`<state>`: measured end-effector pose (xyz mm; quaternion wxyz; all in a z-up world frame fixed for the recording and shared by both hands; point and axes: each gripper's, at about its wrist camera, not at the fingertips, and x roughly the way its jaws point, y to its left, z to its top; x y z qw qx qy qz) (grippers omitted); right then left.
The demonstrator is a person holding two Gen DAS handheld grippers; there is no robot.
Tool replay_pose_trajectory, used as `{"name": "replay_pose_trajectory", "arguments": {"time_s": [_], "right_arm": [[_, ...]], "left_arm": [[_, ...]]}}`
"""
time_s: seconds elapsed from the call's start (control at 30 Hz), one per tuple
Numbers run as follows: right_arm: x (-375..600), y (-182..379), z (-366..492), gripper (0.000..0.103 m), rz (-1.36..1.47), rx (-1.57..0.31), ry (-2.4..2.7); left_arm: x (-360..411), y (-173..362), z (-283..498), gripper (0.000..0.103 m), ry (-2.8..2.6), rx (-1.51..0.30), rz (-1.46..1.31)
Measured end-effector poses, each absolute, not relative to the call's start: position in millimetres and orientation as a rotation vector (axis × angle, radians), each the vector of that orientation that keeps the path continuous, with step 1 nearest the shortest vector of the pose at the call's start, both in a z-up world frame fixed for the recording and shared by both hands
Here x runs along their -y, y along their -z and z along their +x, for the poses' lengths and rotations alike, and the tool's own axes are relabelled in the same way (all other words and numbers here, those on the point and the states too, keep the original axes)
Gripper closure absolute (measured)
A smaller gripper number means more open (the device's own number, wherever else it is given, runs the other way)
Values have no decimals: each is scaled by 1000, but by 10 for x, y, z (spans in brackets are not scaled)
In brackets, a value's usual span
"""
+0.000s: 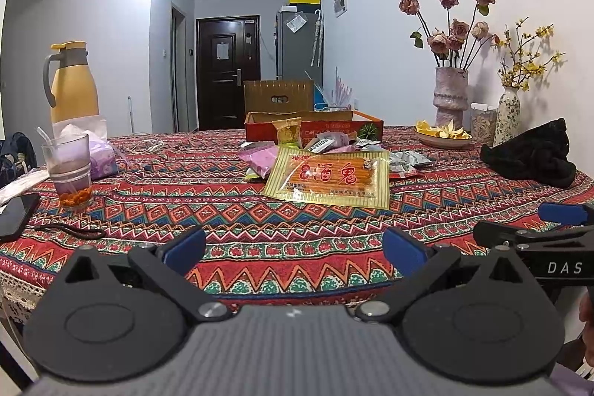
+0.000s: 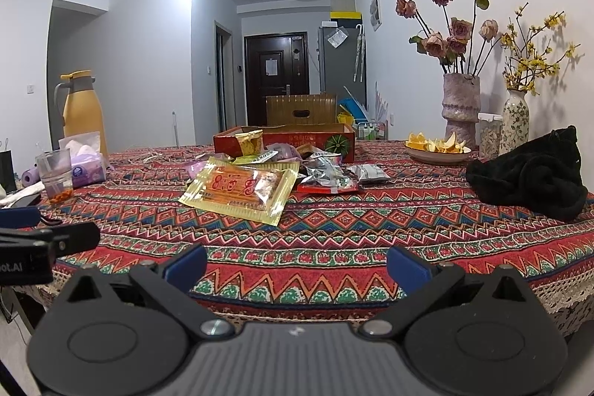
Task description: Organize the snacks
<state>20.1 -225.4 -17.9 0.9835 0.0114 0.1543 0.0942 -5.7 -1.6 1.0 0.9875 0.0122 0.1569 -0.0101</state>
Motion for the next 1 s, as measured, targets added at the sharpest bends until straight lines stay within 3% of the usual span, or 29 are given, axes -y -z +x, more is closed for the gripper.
{"name": "replay_pose_trajectory", "arguments": {"time_s": [0.47,0.83,0.9,1.0], "right_arm": [[2258,233,256,0,19,-305,-191],[2216,332,641,0,5,-318,-158],[2241,279,767,2,22,-325,-197],[2242,167,1054,25,6,-359,-202]], "left_arm": [[22,30,-21,0,26,-324,46],[-67,126,486,0,34,-407,14],[-90,111,604,0,39,-421,-4],[-129,77,831,0,33,-448,-26]]}}
